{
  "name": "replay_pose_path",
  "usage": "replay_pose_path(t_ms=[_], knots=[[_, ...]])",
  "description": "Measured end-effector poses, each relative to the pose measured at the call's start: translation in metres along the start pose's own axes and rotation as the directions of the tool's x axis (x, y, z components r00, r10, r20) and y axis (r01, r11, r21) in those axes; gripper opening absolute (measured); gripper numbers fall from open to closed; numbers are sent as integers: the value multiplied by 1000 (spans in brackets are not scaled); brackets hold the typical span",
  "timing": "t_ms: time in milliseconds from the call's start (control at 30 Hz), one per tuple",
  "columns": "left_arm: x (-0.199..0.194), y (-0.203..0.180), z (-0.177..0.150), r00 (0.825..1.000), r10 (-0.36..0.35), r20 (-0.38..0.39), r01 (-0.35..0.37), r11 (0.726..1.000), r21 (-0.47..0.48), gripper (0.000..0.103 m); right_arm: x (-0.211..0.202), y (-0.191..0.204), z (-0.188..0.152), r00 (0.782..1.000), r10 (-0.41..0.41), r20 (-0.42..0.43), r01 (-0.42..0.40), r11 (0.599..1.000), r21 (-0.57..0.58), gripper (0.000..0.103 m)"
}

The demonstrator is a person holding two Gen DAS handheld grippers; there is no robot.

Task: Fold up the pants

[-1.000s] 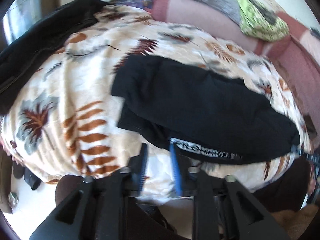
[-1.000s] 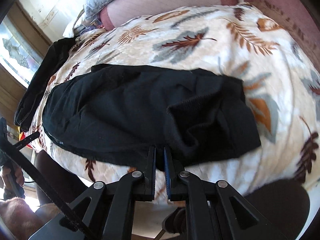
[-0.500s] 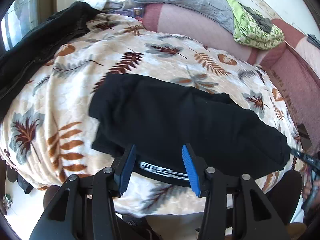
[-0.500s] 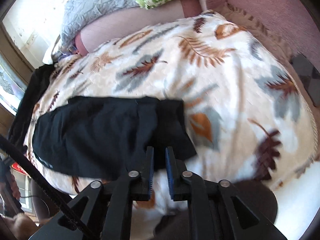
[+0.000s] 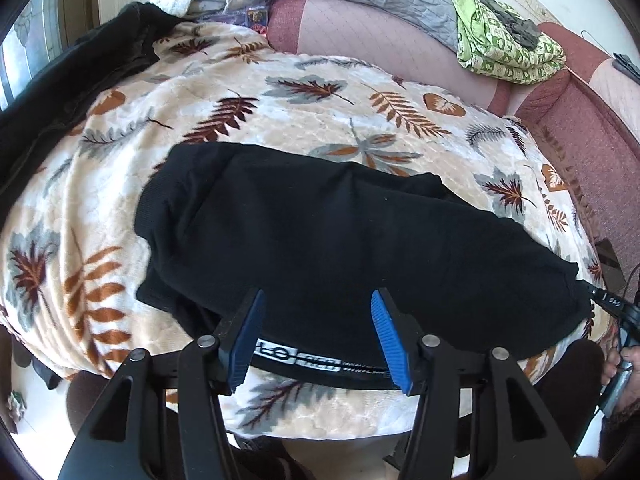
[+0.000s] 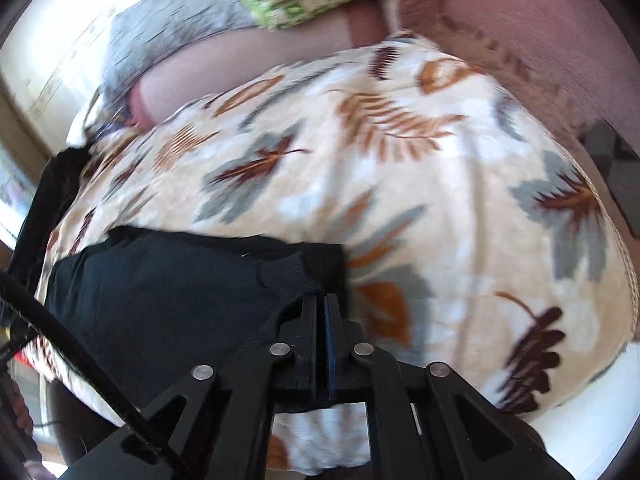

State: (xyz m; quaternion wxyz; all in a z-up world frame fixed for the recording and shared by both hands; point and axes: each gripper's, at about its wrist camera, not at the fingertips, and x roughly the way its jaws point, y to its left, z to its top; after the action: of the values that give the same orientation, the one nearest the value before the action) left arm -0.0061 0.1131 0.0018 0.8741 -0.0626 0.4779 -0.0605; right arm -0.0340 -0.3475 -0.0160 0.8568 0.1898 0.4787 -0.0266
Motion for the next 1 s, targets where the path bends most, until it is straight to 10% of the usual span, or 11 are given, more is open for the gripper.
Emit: replay_pose_path(t_ms=[200, 333, 467, 633, 1000], knots=[[11, -4, -4, 999, 1, -32, -1, 1000, 10, 57, -1, -56, 4, 985, -172, -11, 171, 973, 154, 2], [23, -11, -9, 998, -26, -52, 27, 999, 19, 58, -21, -46, 14, 991, -120, 52, 112, 985, 131, 5], [24, -30, -17, 1000, 5, -14, -4, 995, 99, 58, -14, 11, 36, 999, 21, 46, -20, 1000, -22, 7], [17, -43, -25, 1000, -2, 22, -2, 986, 165, 59, 30, 123, 60, 951, 298, -78, -308, 927, -214, 41], [7, -33, -25, 996, -26, 81, 13, 987, 158, 64, 142, 282, 66, 896, 286, -341, -423, 783, -455, 40]])
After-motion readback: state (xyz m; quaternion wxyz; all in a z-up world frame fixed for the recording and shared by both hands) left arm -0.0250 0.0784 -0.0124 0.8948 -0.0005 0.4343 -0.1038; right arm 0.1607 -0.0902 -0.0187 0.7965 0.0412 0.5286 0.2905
